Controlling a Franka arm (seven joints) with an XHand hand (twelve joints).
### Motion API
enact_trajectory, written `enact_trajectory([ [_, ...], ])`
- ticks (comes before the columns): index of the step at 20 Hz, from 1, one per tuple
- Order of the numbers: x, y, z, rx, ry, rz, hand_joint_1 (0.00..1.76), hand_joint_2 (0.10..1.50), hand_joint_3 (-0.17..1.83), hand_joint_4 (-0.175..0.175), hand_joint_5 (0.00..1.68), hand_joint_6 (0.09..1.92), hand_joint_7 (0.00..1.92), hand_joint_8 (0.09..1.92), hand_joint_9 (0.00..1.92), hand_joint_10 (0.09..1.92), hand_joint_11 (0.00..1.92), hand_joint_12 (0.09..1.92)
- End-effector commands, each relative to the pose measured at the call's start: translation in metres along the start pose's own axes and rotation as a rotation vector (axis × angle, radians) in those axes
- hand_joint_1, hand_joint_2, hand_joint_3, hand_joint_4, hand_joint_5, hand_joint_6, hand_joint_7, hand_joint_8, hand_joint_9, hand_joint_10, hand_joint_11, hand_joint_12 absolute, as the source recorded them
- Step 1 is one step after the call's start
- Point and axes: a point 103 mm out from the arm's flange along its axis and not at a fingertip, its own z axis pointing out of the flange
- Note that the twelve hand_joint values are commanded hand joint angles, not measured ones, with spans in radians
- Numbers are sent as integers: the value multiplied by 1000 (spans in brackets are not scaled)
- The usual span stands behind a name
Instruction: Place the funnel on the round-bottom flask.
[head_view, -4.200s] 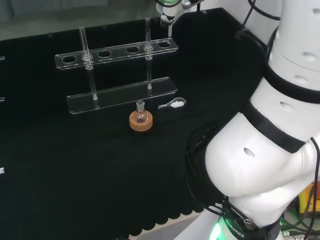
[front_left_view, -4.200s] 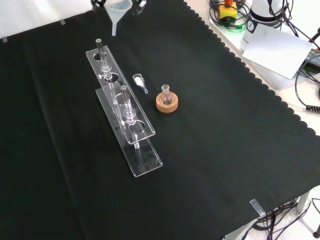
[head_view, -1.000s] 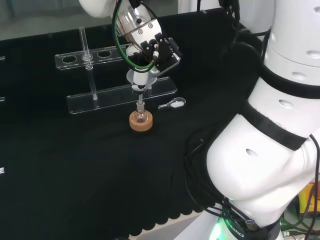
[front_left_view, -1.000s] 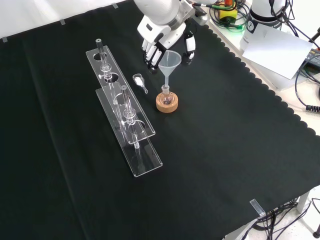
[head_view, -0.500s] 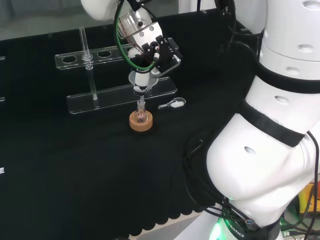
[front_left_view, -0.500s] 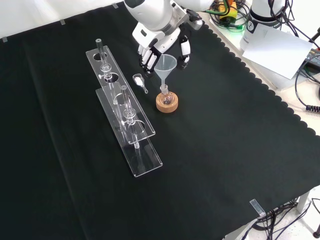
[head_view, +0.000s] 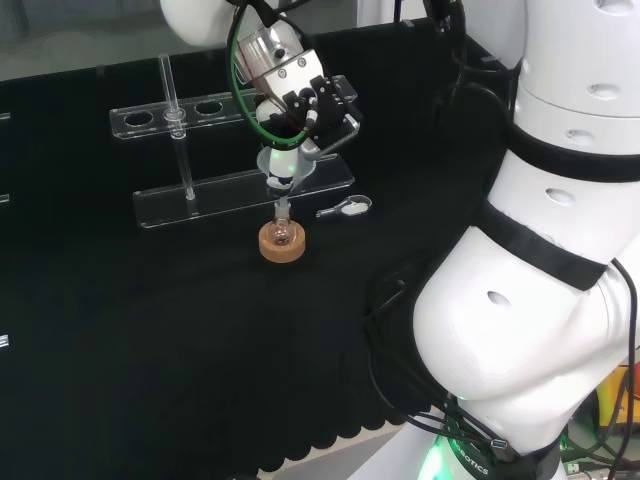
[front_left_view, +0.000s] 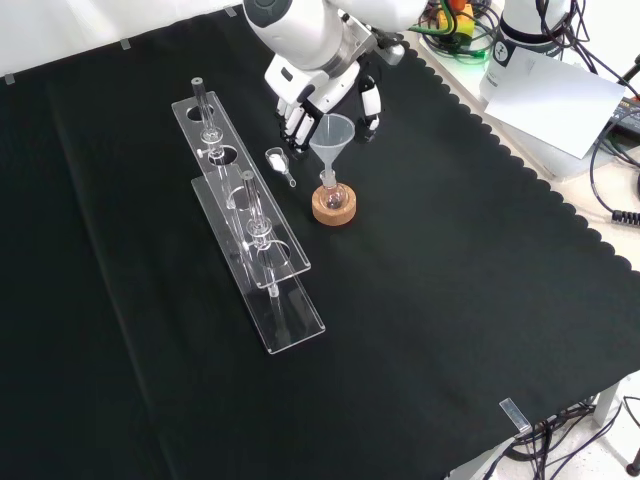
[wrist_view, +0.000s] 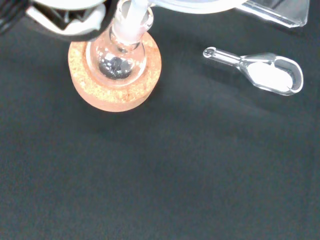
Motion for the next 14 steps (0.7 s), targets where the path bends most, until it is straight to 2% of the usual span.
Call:
enact_trajectory([
  [1,8,4,3,19,-7,-3,950,595,730,16,520,528,466,695,829,503,659,1297],
  [14,16,1,6,26,-33,4,950,594,733,16,512,547,457,696,827,504,659,1296],
])
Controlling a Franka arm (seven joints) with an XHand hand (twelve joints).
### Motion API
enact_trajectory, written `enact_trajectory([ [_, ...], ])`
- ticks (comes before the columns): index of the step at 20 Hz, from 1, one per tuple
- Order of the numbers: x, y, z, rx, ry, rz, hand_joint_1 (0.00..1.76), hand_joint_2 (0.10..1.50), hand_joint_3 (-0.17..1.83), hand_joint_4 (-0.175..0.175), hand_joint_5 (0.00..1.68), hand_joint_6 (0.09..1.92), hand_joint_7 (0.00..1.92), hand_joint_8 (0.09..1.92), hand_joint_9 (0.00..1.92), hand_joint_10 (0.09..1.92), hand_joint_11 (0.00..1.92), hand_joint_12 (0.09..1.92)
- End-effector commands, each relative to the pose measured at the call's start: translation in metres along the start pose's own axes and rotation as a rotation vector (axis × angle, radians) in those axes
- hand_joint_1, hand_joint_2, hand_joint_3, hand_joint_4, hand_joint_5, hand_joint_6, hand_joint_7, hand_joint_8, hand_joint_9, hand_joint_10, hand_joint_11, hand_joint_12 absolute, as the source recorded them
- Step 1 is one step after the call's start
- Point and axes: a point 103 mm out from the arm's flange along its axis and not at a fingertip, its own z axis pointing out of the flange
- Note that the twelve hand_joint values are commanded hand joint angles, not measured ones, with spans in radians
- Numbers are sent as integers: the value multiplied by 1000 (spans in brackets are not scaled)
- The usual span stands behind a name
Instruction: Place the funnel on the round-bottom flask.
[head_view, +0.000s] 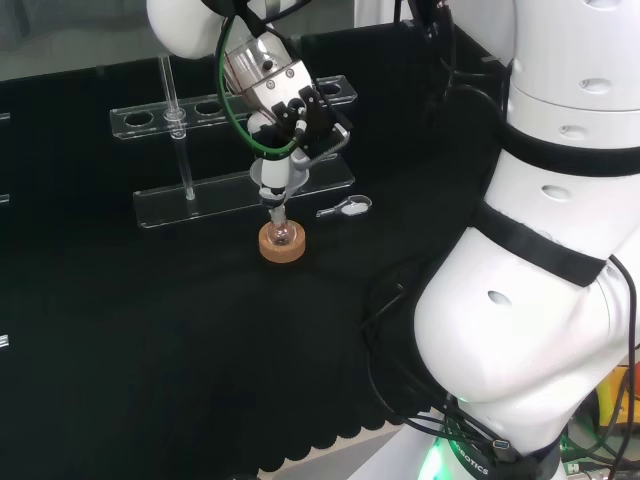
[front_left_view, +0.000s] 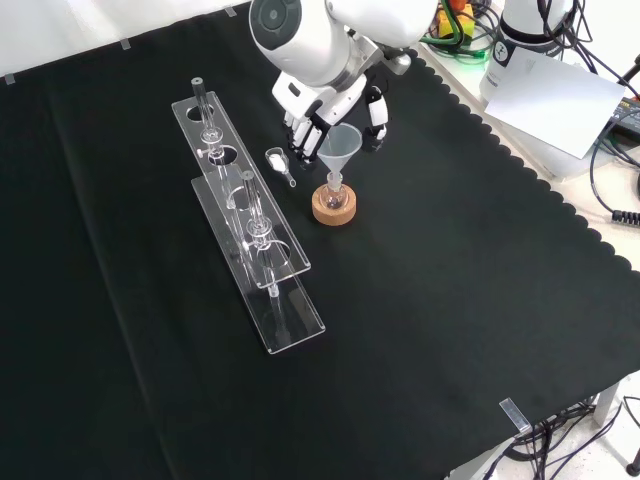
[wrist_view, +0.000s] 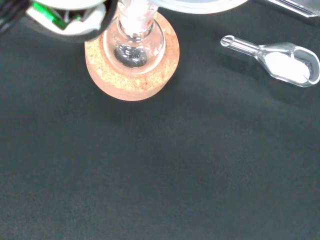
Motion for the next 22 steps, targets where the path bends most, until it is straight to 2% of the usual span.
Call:
enact_trajectory([
  [1,-1,-1,1,1,-14,10,950,594,733,16,512,548,457,696,827,504,659,1296],
  [22,-5,5,7,10,-16,8,949,593,736,16,503,567,452,701,820,510,657,1298],
])
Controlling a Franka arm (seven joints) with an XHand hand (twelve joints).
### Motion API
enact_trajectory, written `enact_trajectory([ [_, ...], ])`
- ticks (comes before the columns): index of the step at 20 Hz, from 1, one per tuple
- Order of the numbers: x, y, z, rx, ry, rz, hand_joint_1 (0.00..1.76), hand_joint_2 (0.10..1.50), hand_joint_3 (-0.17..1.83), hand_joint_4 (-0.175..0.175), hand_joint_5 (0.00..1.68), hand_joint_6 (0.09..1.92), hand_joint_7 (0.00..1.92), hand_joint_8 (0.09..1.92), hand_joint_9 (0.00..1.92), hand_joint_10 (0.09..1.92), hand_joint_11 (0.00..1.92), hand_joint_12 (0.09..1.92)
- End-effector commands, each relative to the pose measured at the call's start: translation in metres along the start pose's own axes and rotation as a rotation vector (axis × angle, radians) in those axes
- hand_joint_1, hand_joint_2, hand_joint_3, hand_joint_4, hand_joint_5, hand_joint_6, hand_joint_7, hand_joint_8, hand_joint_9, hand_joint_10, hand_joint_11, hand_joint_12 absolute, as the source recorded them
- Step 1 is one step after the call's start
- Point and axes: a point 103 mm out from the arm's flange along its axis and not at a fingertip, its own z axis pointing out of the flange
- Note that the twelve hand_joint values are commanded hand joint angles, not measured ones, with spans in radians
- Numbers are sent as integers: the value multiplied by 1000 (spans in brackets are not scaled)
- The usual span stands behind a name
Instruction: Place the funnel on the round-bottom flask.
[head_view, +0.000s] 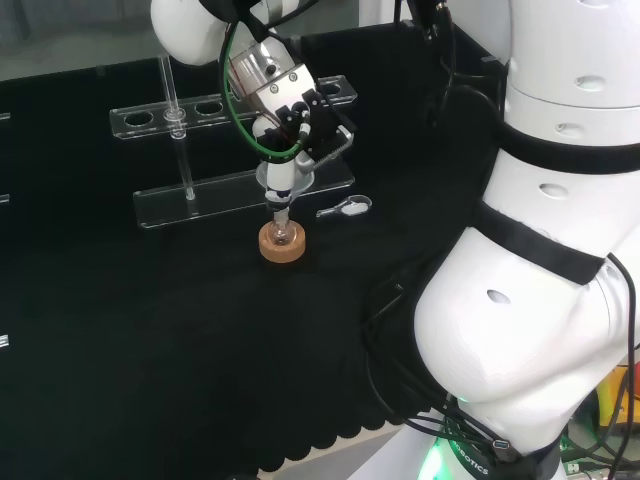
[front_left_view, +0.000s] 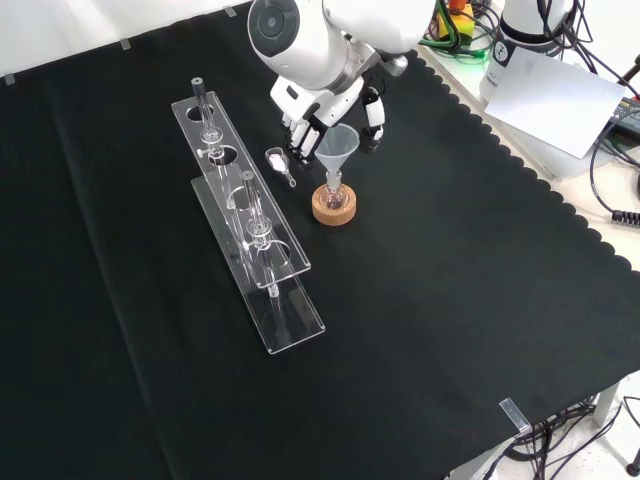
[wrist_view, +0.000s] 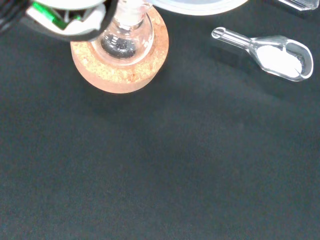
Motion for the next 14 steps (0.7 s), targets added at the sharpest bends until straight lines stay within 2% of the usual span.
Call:
enact_trajectory([
  [1,1,0,0,0,1,0,949,593,736,16,502,568,452,701,820,510,657,1298],
  [5,1,0,0,-1,4,-1,949,592,736,13,491,565,447,700,815,509,654,1298],
  [9,2,0,0,3,0,2,943,585,738,-14,407,500,409,705,787,516,631,1309],
  [14,5,3,1,37,-12,14,934,580,744,-25,382,419,376,728,755,551,616,1317],
])
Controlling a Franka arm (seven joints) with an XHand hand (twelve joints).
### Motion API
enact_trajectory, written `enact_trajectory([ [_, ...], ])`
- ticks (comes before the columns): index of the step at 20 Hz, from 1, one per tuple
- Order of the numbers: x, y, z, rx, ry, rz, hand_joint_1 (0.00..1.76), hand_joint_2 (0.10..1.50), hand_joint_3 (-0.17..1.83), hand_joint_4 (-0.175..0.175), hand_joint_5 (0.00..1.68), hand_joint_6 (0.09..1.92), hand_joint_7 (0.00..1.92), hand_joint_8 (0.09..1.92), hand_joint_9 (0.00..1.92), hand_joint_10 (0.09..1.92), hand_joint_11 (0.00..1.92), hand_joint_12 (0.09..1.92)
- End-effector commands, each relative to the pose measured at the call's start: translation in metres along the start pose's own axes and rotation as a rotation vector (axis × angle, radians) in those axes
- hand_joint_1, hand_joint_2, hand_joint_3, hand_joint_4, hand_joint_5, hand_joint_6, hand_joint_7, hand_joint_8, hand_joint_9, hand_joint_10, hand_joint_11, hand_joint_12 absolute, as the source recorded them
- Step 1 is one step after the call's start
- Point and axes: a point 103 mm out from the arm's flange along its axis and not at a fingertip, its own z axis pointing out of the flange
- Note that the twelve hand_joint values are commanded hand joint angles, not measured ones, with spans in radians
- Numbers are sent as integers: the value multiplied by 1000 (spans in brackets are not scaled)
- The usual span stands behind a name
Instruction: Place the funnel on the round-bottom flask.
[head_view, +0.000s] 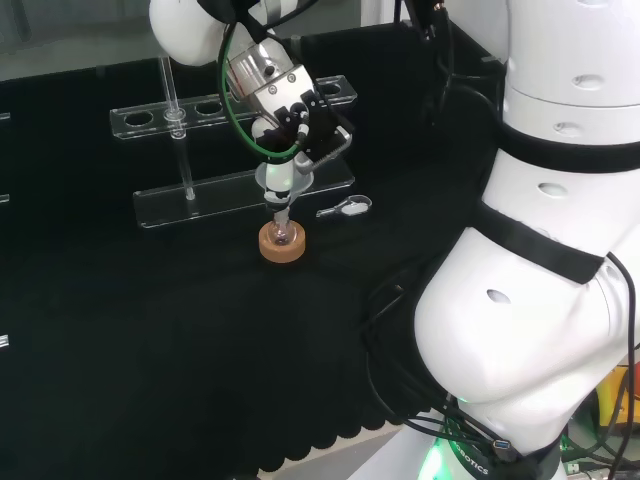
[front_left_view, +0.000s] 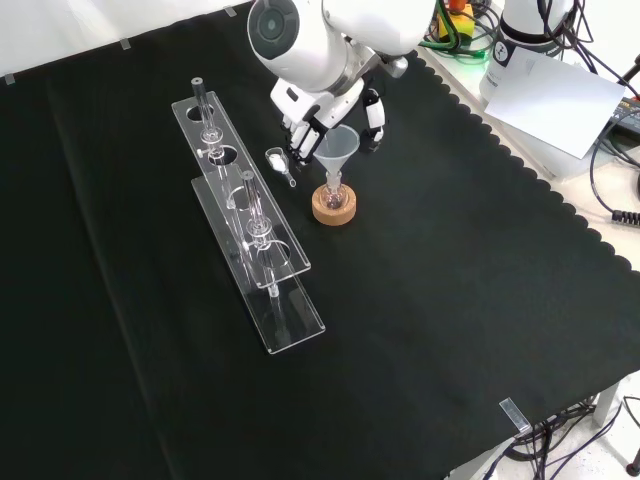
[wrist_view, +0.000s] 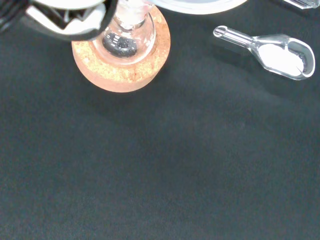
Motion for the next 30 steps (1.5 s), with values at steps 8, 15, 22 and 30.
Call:
enact_trajectory([
  [8,6,1,0,37,-7,10,883,560,737,-35,285,108,119,734,551,673,513,1365],
  [15,8,-2,-2,34,0,2,843,552,718,-35,260,87,21,706,482,692,470,1383],
  [22,20,-7,-6,44,-17,-1,822,549,702,-34,254,87,4,701,460,695,454,1388],
  [30,17,-10,-3,70,-10,3,769,574,600,-28,158,87,0,276,194,755,358,1427],
])
